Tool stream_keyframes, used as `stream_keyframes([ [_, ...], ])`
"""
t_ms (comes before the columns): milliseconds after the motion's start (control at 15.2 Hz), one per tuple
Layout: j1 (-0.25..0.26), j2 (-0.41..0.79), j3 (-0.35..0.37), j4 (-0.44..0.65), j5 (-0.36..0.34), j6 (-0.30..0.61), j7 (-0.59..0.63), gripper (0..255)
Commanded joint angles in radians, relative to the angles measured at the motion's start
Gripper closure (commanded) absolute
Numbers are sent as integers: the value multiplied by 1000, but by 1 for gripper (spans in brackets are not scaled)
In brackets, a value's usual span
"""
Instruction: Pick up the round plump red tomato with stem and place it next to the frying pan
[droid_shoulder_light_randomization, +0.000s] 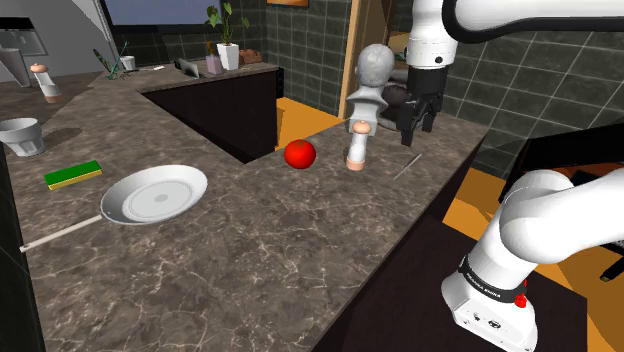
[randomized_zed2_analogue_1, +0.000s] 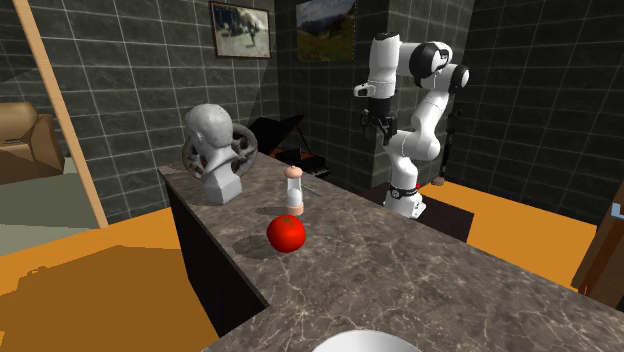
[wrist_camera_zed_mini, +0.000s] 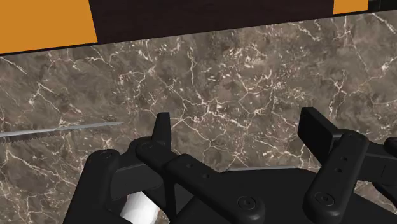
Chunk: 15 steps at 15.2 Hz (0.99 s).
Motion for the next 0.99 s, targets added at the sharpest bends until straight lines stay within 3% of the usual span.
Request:
stream_keyframes([
  [0,0,0,0,0,0,0,0,0],
  [462,-4,216,-42,39,-18,238,-69,0],
  [924,-1,456,-75,145,-12,429,-140,0],
])
